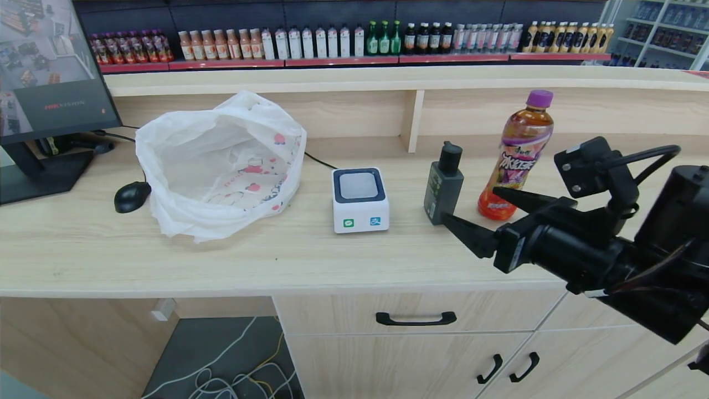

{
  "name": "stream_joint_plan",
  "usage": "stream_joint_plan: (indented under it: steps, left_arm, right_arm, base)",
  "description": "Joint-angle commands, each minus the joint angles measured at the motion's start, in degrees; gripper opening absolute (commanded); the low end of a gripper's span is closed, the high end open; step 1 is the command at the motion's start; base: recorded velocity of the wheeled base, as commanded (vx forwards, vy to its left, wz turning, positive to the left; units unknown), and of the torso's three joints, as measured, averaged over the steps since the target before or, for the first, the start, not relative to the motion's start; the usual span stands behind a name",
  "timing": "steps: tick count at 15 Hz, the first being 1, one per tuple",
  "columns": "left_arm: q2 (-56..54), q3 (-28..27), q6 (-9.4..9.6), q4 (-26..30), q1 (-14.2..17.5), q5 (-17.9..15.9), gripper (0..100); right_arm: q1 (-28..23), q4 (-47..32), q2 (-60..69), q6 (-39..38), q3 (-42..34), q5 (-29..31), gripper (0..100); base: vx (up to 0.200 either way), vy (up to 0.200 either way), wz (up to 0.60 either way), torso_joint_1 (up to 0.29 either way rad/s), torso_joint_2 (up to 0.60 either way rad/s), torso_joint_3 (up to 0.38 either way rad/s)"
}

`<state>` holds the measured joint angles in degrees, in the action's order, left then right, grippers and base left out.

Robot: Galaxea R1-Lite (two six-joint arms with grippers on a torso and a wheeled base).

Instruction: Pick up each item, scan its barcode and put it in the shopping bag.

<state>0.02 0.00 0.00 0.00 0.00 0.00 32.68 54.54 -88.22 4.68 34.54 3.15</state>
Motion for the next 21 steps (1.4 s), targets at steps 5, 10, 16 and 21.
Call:
stream_joint_plan:
  steps: [5, 10, 16, 21]
  left_arm:
    - [0.0, 0.0, 0.00, 0.0, 0.0, 0.0, 100]
    - [0.0, 0.0, 0.00, 0.0, 0.0, 0.0, 100]
    - [0.0, 0.0, 0.00, 0.0, 0.0, 0.0, 100]
    - [0.0, 0.0, 0.00, 0.0, 0.0, 0.0, 100]
  right_arm:
    - [1.2, 10.1, -10.9, 0.4, 4.0, 5.3, 100]
    - [1.2, 10.3, -14.2, 0.2, 9.0, 10.3, 100]
    - [1.2, 10.8, -17.2, 0.0, 11.7, 16.1, 100]
    - [-1.1, 11.3, -20.0, -0.1, 15.0, 16.0, 100]
  base:
    - [0.000, 0.000, 0.00, 0.000, 0.00, 0.000]
    - [0.000, 0.000, 0.00, 0.000, 0.00, 0.000]
    - [0.000, 0.000, 0.00, 0.000, 0.00, 0.000]
    - [0.000, 0.000, 0.00, 0.000, 0.00, 0.000]
